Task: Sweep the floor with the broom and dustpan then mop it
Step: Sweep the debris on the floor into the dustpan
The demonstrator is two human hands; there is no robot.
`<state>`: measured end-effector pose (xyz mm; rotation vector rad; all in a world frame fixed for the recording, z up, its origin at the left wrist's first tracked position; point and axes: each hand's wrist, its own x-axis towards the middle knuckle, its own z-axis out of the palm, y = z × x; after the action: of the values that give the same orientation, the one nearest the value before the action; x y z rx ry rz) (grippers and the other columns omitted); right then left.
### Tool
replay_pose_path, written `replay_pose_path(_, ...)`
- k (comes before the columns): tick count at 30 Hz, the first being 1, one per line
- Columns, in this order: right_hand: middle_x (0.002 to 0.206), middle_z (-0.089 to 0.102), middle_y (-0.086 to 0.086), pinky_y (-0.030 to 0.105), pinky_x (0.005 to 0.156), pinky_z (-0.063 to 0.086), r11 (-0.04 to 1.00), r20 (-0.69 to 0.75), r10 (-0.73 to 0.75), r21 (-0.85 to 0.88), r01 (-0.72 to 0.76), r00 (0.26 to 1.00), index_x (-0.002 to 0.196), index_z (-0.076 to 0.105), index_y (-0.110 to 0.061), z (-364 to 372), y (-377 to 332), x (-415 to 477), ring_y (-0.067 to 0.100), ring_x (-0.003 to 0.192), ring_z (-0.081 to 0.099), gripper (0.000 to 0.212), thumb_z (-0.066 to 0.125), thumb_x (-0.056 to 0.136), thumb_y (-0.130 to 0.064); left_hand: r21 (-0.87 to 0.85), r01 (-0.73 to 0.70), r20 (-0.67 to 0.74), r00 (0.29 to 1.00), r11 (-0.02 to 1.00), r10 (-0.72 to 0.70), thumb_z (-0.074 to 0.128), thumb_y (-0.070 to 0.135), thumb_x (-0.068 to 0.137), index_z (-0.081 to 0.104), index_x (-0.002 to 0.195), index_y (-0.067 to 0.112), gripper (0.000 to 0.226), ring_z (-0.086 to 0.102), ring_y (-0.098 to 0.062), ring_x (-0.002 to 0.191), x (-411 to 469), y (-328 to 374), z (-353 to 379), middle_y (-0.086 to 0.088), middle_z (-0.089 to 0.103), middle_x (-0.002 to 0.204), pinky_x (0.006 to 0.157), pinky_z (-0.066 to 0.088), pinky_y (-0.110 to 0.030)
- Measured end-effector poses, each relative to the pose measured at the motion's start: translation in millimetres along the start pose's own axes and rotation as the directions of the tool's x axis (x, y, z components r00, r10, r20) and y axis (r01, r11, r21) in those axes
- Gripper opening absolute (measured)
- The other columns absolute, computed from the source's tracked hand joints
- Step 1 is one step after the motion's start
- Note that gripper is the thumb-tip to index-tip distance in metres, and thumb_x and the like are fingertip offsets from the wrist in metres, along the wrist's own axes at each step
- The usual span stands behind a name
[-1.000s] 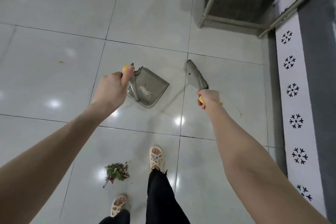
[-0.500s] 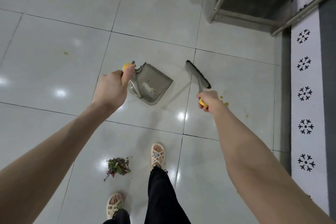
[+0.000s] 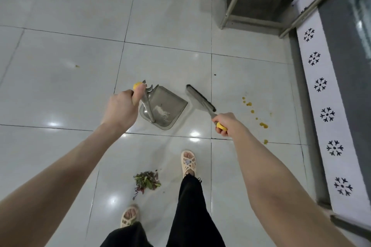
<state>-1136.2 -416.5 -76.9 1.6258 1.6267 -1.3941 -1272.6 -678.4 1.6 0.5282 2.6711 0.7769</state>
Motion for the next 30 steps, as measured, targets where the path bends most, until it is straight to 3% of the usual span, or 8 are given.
replay_pose_path(3,0.059,0.046,0.009,0.012,0.034,0.021,0.999,-0.016,0.025,0.039,-0.025,1.000,0.079,0.049,-0.007,55.8,42.7,-45.7,0.015,0.038,0.043,0.010,0.054,0.086,-0.002,-0.029,-0.047,0.013,0.999,0.998,0.047,0.007,0.074,0.078,0.055,0.077,-0.004,0.092,0.053,-0.038,0.080,-38.2,-54.2,-22.0,-0.023,0.062,0.081,0.068,0.035,-0.035)
replay_pose_path(7,0.060,0.046,0.009,0.012,0.034,0.021,0.996,-0.001,0.067,0.063,-0.067,0.998,0.081,0.050,-0.007,113.3,93.7,-98.1,0.011,0.027,0.040,0.009,0.054,0.088,-0.003,-0.038,-0.089,0.045,0.995,0.995,0.091,0.004,0.076,0.073,0.056,0.076,-0.003,0.094,0.052,-0.036,0.078,-85.4,-102.1,-45.8,-0.021,0.062,0.080,0.069,0.032,-0.033)
replay_pose_path(12,0.061,0.044,0.008,0.011,0.034,0.020,0.991,0.001,0.111,0.080,-0.110,0.994,0.081,0.047,-0.010,156.1,128.4,-149.2,0.010,0.026,0.039,0.010,0.054,0.085,-0.003,-0.017,-0.072,0.079,0.994,0.997,0.073,0.015,0.061,0.094,0.056,0.072,-0.001,0.077,0.049,-0.033,0.074,-129.0,-146.9,-70.3,-0.021,0.062,0.079,0.070,0.033,-0.033)
replay_pose_path(21,0.063,0.046,0.008,0.014,0.037,0.021,0.987,0.002,0.125,0.099,-0.125,0.992,0.080,0.050,-0.009,220.4,195.1,-202.1,0.010,0.027,0.041,0.008,0.055,0.086,-0.006,-0.028,-0.042,0.099,0.994,0.999,0.044,0.017,0.058,0.096,0.059,0.078,-0.003,0.076,0.052,-0.037,0.081,-198.5,-198.8,-94.6,-0.021,0.063,0.084,0.072,0.038,-0.037)
replay_pose_path(30,0.062,0.045,0.007,0.012,0.035,0.019,0.967,-0.001,0.102,0.236,-0.099,0.995,0.075,0.047,-0.011,276.3,294.1,-263.7,0.010,0.027,0.039,0.014,0.056,0.085,-0.007,0.003,-0.089,0.043,0.995,0.996,0.089,0.016,0.057,0.097,0.058,0.078,-0.006,0.079,0.050,-0.036,0.077,-289.1,-252.3,-102.0,-0.021,0.059,0.077,0.068,0.034,-0.036)
